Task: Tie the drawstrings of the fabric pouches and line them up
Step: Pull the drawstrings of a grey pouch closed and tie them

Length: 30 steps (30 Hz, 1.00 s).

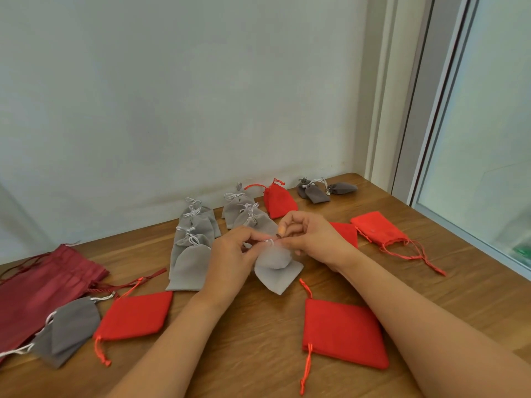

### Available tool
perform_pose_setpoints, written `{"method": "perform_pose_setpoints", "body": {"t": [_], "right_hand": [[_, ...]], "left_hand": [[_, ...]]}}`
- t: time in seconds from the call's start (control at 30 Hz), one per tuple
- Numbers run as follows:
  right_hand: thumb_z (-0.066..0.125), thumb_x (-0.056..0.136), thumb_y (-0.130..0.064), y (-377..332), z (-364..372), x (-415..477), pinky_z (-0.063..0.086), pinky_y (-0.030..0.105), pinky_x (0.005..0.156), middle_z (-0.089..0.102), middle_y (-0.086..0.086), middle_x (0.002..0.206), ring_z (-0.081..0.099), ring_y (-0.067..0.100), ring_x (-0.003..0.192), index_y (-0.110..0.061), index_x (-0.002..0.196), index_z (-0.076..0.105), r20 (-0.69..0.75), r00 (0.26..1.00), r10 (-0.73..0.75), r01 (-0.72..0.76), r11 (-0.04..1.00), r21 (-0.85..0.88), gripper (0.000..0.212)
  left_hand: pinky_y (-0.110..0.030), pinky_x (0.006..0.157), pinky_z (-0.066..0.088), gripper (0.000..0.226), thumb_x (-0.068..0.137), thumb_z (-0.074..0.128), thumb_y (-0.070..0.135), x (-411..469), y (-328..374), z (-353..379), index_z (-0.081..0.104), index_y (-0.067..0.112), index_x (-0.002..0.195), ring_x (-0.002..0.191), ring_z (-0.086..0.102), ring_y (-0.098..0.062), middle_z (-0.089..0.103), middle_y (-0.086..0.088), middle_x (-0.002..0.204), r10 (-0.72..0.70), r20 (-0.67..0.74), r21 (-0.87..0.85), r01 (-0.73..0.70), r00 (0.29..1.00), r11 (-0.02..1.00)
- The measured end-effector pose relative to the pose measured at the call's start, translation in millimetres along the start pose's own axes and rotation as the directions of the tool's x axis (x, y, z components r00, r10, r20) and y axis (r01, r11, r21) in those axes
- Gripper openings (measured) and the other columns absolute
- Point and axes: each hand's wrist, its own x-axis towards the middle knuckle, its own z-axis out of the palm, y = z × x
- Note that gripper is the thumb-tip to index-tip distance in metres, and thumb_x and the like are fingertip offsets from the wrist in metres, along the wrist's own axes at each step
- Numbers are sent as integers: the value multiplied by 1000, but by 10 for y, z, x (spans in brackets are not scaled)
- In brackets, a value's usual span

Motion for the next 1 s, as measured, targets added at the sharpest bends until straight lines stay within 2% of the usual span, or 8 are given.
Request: {"method": "perform_pose_setpoints", "body": {"t": [0.13,0.37,0.47,0.67,0.77,0.87,0.93,1.0], "right_hand": [[75,73,9,4,0,14,50,20,64,65,12,75,60,19,71,-12,77,57,-22,999,-41,41,999,-1,28],[64,80,12,25,43,9,43,19,63,57,13,77,48,15,67,-14,75,47,-5,999,-50,50,994,-97,32],[60,78,14,39,32,10,43,20,61,55,6,71,46,11,63,-14,74,44,-3,999,-47,46,985,-165,33],[59,76,11,20,-98,15,47,31,72,57,5,73,49,13,68,-15,72,42,-82,994,-70,46,963,-265,31],[56,80,13,-9,-85,20,46,22,65,57,5,76,50,13,69,-15,73,43,-91,996,-10,-2,991,-131,32],[54,80,6,-12,-77,18,34,18,48,52,1,72,41,9,58,-16,74,45,-26,996,89,-87,993,76,24],[55,72,-4,3,-68,25,30,22,49,52,-4,69,38,10,59,-18,73,47,7,994,112,-112,983,143,16],[57,73,-2,8,-65,23,36,24,57,55,-1,73,44,14,67,-17,74,49,8,994,111,-111,985,133,17]], "left_hand": [[-14,71,51,16,77,76,9,-6,18,16,75,24,84,81,64,1,68,19,79,-5,-29,-9,5,1000,1000],[-18,72,52,9,79,76,14,-13,0,31,77,19,86,78,66,0,71,16,80,-30,6,34,30,1000,999],[-17,71,52,10,79,76,13,-15,31,11,74,23,80,78,65,0,69,18,77,-54,7,42,54,999,998],[-11,66,50,20,81,74,9,23,88,27,68,26,72,72,65,2,69,18,69,-187,6,-72,187,982,980],[-10,64,49,18,82,73,5,19,125,46,69,20,73,68,65,2,70,11,70,-262,-27,-214,250,965,944],[-18,68,53,17,82,73,9,3,99,60,69,22,74,73,67,-6,71,9,73,-233,-15,-181,226,972,957],[-21,71,55,16,83,72,10,2,82,62,68,23,75,76,68,-8,71,10,76,-230,0,-181,226,973,957],[-19,73,54,13,84,70,7,12,59,58,67,18,77,80,69,-7,73,8,84,-250,4,-243,243,968,939]]}}
